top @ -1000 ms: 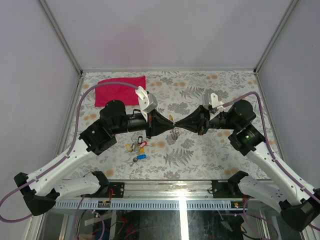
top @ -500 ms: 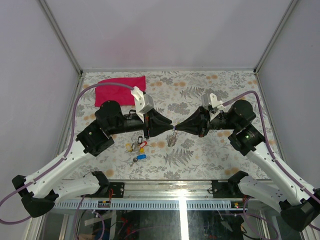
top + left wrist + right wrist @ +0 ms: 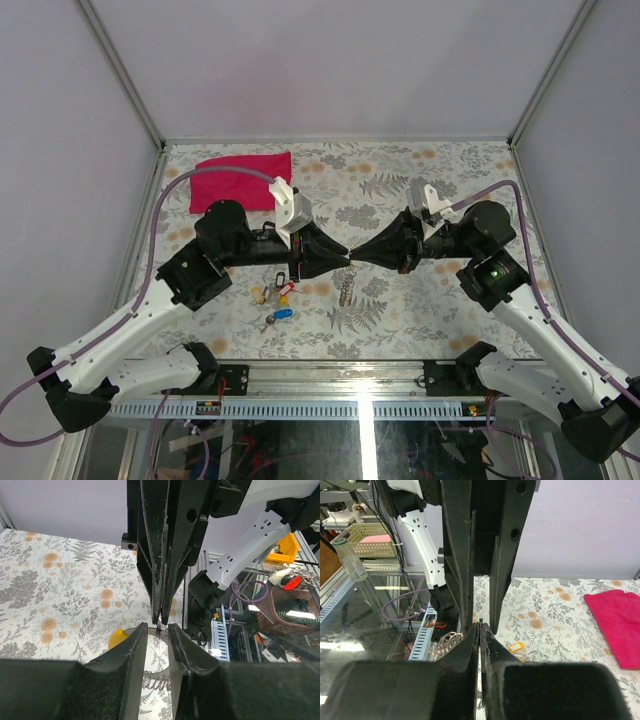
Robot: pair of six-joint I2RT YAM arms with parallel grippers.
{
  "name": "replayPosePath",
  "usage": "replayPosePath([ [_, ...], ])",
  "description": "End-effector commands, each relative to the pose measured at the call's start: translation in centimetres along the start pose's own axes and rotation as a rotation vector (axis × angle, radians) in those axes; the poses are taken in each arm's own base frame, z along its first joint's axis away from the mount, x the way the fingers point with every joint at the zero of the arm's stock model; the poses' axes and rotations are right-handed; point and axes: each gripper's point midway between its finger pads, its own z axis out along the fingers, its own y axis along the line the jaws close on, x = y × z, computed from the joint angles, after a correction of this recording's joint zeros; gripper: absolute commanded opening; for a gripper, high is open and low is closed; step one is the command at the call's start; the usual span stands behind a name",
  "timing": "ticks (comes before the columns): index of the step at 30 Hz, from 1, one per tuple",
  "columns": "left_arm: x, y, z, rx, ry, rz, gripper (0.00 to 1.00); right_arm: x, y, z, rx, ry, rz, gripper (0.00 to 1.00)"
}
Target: Put the keys on the keyring
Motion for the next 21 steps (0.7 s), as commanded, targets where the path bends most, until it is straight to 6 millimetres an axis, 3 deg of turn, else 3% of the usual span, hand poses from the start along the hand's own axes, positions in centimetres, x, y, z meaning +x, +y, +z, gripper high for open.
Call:
replayPosePath([
  [1, -1.8, -0.4, 0.5, 0.043, -0.05, 0.054, 0.22, -2.4, 1.2, -0.1, -0.034, -0.059, -0.075, 0.0],
  [4, -1.9, -0.4, 0.6, 0.049, -0.052, 0.051, 0.15, -2.4, 1.3, -0.1, -0.038, -0.061, -0.072, 0.0],
  [7, -2.1, -0.5, 0.7, 0.052, -0.057, 0.051, 0.02, -2.3, 1.2, -0.1, -0.038, -0.059, -0.069, 0.0],
  [11, -1.9, -0.5, 0.5, 0.043, -0.053, 0.048, 0.0, -2.2, 1.2, -0.2, -0.024, -0.055, -0.077, 0.01],
  [12, -1.7, -0.5, 0.2, 0.034, -0.034, 0.051, 0.0, -2.1, 0.9, -0.4, 0.005, -0.037, -0.093, 0.11],
  [15, -1.2, -0.2, -0.2, 0.016, 0.02, 0.061, 0.0, -1.4, 0.5, -1.0, 0.054, 0.014, -0.118, 0.27],
  [21, 1.0, 0.5, -1.1, -0.017, 0.183, 0.076, 0.0, -0.4, 0.6, -2.1, 0.097, 0.083, -0.186, 0.44],
])
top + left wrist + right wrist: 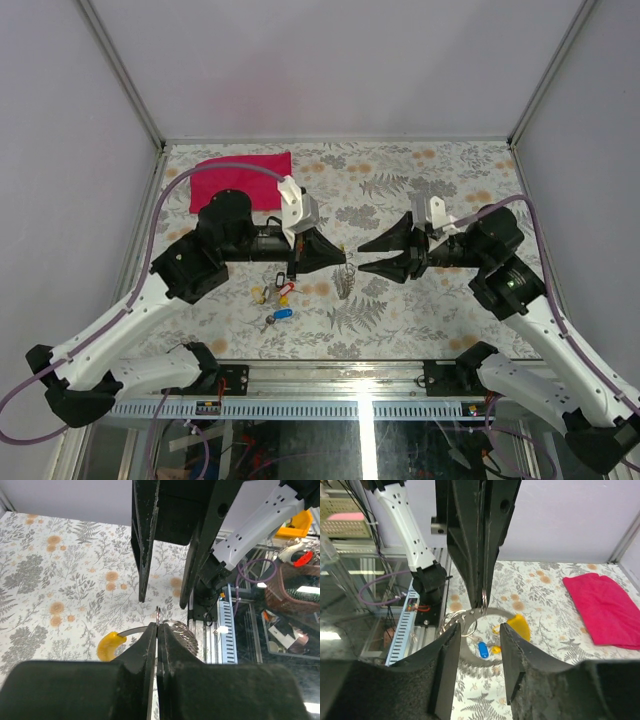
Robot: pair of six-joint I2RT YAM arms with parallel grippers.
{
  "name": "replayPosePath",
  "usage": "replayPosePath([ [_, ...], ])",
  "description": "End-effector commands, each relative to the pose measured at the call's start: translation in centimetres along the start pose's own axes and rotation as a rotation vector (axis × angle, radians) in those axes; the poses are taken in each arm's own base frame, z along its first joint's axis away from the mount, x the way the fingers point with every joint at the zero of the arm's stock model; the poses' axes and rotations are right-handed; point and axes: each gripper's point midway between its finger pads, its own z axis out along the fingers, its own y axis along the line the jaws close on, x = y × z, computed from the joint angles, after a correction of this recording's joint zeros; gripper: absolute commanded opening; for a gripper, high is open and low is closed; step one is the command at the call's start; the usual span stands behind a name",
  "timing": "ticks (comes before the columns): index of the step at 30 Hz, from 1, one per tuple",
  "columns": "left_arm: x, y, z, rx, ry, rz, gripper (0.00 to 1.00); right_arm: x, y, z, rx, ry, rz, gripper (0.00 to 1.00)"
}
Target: Put the keys on the keyring
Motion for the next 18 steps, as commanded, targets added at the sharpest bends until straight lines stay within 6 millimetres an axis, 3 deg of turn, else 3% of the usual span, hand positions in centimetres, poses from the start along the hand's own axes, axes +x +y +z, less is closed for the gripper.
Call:
replayPosePath([
  [1, 1.0, 0.5, -0.9, -0.035, 0.113, 0.052, 0.0, -0.8, 0.3, -1.0, 0.037, 0.02, -0.117, 0.46],
  [9, 5.3, 1.0, -1.1, -0.14, 0.41, 0.085, 0.0, 1.0, 0.3, -1.2, 0.026, 0.084, -0.096, 0.47],
  [14, 5.8, 1.0, -1.5, -0.168, 0.469, 0.099, 0.0, 3.6, 0.7, -1.2, -0.014, 0.119, -0.075, 0.42],
  [18, 5.9, 1.2, -1.7, -0.183, 0.494, 0.11, 0.0, 4.2, 0.9, -0.9, -0.028, 0.084, -0.081, 0.4],
])
